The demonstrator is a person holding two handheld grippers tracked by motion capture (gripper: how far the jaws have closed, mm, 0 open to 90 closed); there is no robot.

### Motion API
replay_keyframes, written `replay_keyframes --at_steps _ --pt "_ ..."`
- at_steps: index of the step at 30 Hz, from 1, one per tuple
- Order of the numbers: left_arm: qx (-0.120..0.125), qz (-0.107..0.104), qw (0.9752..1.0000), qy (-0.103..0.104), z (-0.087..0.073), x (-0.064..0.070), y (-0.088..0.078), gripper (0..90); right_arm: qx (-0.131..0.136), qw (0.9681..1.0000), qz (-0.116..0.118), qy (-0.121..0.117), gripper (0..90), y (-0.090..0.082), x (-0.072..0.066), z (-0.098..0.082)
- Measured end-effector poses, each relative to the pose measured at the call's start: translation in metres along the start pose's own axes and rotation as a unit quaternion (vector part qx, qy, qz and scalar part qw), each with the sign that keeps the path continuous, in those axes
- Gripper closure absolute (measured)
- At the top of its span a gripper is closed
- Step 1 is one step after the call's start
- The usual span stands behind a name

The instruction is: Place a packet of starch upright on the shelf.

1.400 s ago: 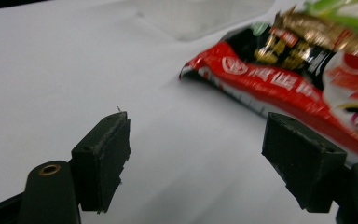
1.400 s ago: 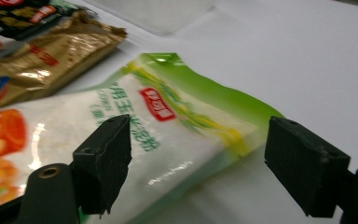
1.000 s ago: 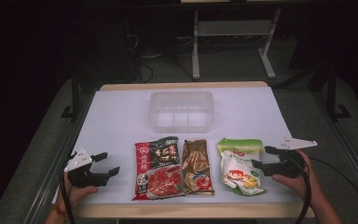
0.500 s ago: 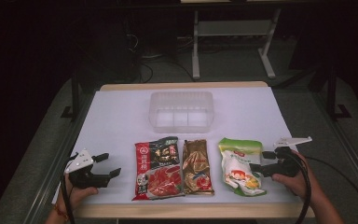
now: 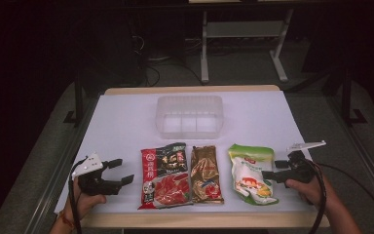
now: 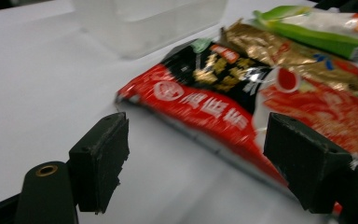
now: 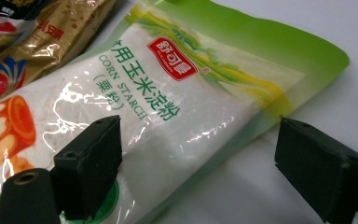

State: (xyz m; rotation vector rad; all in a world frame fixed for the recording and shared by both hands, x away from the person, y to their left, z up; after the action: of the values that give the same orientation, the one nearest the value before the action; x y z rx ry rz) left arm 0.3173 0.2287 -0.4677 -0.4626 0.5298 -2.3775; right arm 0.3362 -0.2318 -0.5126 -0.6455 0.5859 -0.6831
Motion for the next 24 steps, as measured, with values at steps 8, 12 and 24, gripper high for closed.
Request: replay_keyframes --at_steps 8,12,24 --pt "-0.027 -0.050 0.9981 0.023 0.021 0.031 0.033 22.8 0.004 0.9996 0.026 0.008 14.3 0.002 -0.005 -0.001" --pt "-0.046 -0.063 0.9961 0.041 0.024 0.043 0.054 22.8 0.010 0.9991 0.039 0.010 13.8 0.004 -0.009 0.001" --pt "-0.058 -0.056 0.9954 0.051 0.010 0.041 0.056 22.8 0.025 0.9847 0.171 0.026 12.7 0.026 -0.047 0.014"
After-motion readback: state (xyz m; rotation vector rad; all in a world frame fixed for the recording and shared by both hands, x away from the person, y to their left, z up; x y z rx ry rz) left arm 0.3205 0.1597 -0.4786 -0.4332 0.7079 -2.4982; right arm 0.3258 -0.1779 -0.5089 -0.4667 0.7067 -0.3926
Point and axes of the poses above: each handheld gripper's, and its own axes: y roughly forward along the jaws, z roughly out of its top, x roughly to its right, the point moved 10 cm from there along y, roughly forward along the jaws, and after that the axes turned 6 degrees about -y, right-handed, at the moved point
